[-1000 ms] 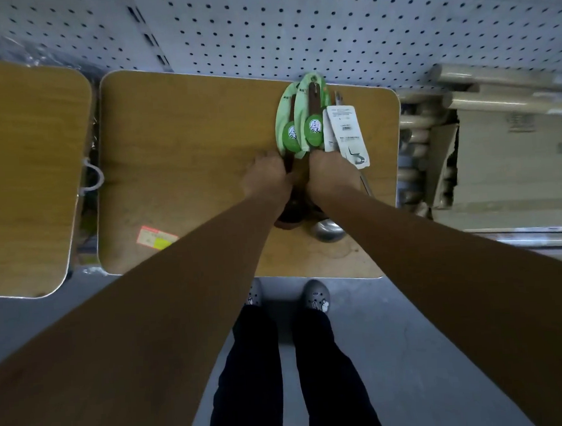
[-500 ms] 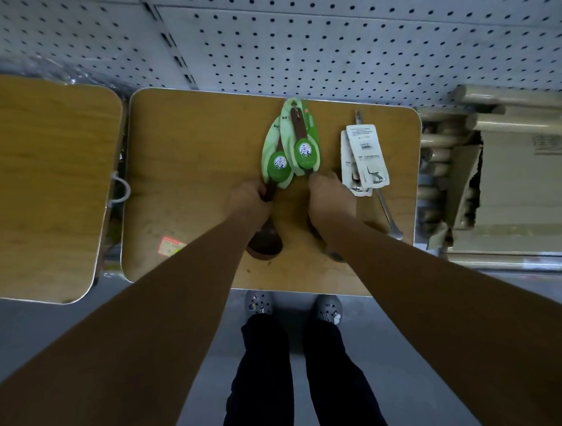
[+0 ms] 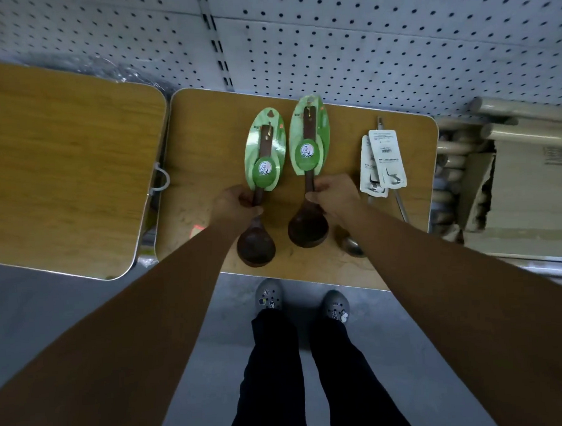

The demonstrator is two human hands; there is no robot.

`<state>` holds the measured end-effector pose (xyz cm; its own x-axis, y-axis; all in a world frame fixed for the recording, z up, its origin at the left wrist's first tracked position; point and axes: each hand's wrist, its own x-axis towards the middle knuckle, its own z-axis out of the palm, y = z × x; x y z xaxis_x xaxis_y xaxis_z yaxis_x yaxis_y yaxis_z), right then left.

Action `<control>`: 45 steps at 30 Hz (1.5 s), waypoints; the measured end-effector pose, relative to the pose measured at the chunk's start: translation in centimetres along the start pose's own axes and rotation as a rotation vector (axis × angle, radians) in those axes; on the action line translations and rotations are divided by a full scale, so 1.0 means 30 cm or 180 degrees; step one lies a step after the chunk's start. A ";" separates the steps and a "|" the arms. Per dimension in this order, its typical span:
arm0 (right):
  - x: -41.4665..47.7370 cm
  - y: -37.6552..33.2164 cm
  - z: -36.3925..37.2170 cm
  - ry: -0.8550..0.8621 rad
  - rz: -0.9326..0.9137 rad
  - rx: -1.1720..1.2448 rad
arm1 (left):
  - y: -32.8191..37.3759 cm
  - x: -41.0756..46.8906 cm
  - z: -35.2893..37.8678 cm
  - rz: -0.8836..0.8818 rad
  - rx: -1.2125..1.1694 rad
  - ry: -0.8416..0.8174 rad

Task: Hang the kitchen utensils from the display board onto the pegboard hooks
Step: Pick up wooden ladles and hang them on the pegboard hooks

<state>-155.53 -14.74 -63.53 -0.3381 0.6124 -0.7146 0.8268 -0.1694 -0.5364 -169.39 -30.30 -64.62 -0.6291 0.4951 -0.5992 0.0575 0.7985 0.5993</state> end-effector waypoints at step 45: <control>-1.684 0.836 -0.802 0.2123 -0.0788 0.3073 | 0.659 -1.506 0.538 0.1959 -0.1095 -0.1658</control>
<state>-106.91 -31.35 -30.08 0.0950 0.9413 -0.3240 -0.0026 -0.3252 -0.9456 -127.31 -31.36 -34.27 -0.1245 0.9646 -0.2326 -0.0194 0.2320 0.9725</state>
